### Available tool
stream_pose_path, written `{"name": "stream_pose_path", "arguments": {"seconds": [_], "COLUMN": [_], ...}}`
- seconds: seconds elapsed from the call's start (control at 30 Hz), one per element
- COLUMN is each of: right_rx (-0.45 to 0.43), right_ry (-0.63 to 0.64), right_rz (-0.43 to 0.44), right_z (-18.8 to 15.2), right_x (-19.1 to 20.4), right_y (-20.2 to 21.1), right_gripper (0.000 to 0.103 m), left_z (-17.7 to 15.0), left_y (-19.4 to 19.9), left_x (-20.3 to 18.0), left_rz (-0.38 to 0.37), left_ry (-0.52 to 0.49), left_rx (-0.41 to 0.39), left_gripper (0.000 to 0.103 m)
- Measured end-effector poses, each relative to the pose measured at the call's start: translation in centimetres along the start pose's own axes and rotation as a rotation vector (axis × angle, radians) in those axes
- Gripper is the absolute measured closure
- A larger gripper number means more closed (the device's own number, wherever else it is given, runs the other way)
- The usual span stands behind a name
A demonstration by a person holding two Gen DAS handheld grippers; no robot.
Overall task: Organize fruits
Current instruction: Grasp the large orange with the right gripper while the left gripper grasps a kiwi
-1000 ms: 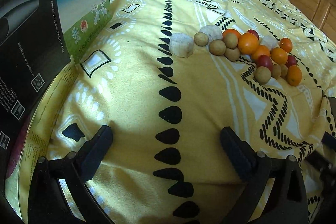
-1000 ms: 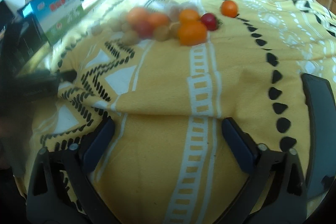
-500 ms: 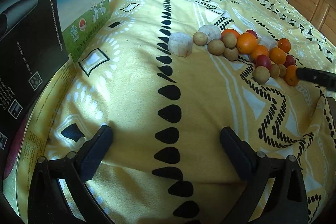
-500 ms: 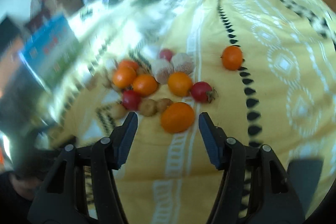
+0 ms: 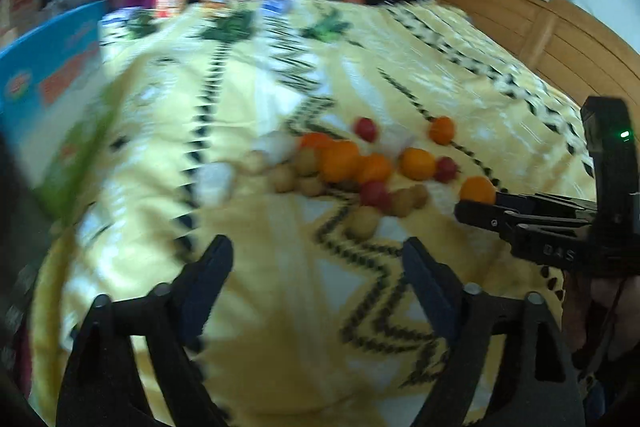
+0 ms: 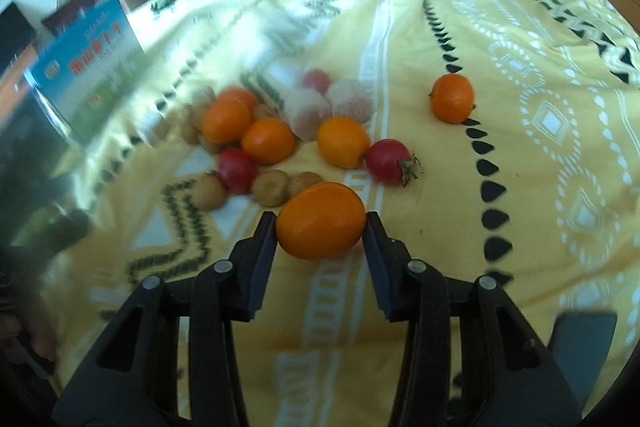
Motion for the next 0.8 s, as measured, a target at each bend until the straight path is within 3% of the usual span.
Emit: {"name": "stream_pose_path", "arguments": {"seconds": [0.03,0.13,0.3,0.53,0.8], "right_rx": [-0.01,-0.025,-0.02,-0.017,-0.029], "right_ry": [-0.021,-0.064,-0.069,-0.094,-0.088], "right_rz": [0.015,0.048,0.056,0.07,0.06], "right_z": [-0.2,-0.9,-1.5,-1.8,-2.0], "right_x": [0.1,0.2,0.0,-0.3,0.0], "right_y": [0.4,1.4,1.4,0.9,1.3], "right_gripper": [0.059,0.059,0.059,0.059,0.059], "left_z": [0.4,1.0,1.4,1.6,1.7], "left_y": [-1.2,-3.9,-6.1,-6.8,-4.0], "left_x": [-0.6,-1.6,-2.3,-2.5,-2.3], "left_rz": [-0.014,-0.048,-0.053,-0.013,0.043], "left_ry": [-0.023,-0.037,-0.041,-0.056,-0.034], "left_rx": [0.026,0.083,0.128,0.138,0.067], "left_gripper": [0.033,0.043,0.046,0.076,0.077]}}
Point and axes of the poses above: each gripper's, at about its wrist camera, not at the fingertips, and y roughly against the way its jaws point, x to its left, z to its top, the point moved 8 cm from there along -y, roughly the way its jaws point, and after that the axes turned 11 degrees about x, right-handed, at the moved point
